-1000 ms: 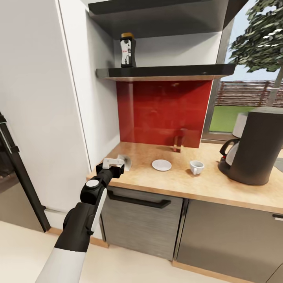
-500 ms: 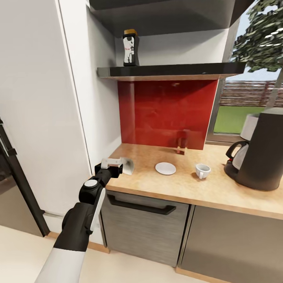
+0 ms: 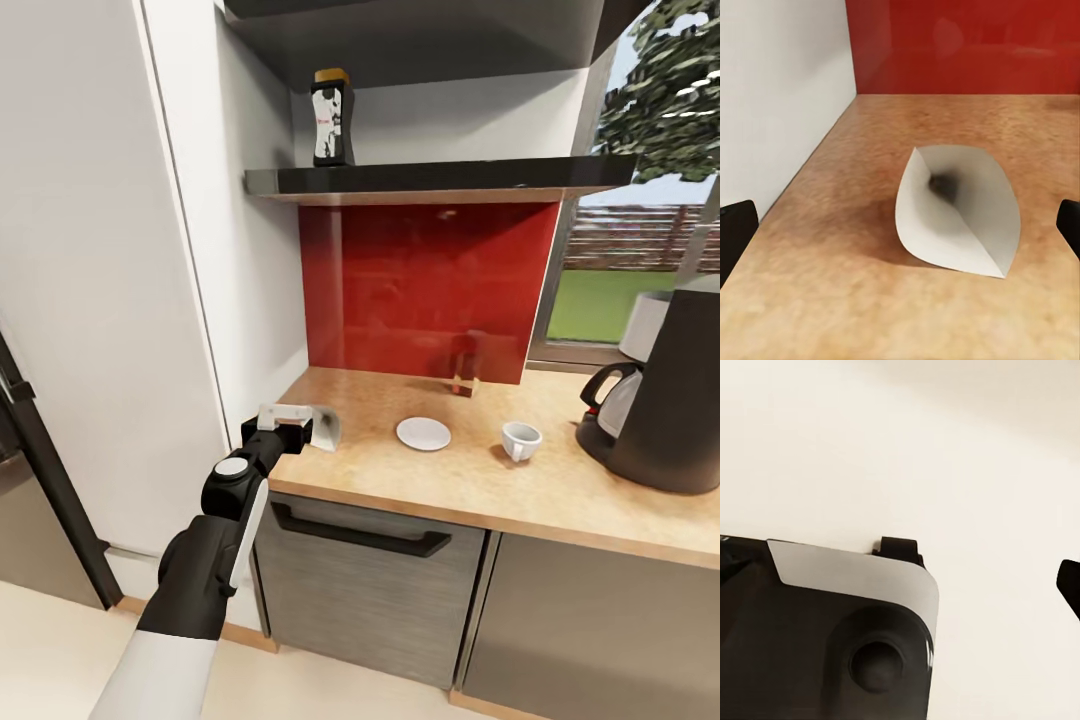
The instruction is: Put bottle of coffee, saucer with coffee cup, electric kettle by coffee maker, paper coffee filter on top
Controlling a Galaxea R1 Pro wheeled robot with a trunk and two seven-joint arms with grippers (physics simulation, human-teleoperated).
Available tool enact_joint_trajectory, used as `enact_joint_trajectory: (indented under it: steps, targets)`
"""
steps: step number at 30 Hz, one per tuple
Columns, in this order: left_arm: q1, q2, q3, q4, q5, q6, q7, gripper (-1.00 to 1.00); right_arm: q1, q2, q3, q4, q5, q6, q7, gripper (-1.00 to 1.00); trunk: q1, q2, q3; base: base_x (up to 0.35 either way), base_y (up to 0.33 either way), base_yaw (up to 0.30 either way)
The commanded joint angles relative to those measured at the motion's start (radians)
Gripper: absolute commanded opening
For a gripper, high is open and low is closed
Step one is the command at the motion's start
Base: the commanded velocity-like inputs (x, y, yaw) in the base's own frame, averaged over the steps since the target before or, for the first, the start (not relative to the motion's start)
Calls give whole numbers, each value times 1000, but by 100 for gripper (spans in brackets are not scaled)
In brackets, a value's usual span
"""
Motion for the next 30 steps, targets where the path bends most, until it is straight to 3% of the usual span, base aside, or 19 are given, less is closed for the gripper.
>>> enact_joint_trajectory:
  steps: [1, 25, 30]
  targets:
    - [-1, 0, -1, -1, -5, 5, 2, 100, -1, 0, 6, 1, 1, -3, 0, 100, 0, -1, -1, 16, 0, 0]
    - [-1, 0, 10, 57, -6, -4, 3, 100, 0, 0, 6, 1, 1, -3, 0, 100, 0, -1, -1, 57, 0, 0]
    - [-1, 0, 31, 66, -6, -14, 2, 100, 0, 0, 6, 1, 1, -3, 0, 100, 0, -1, -1, 0, 0, 0]
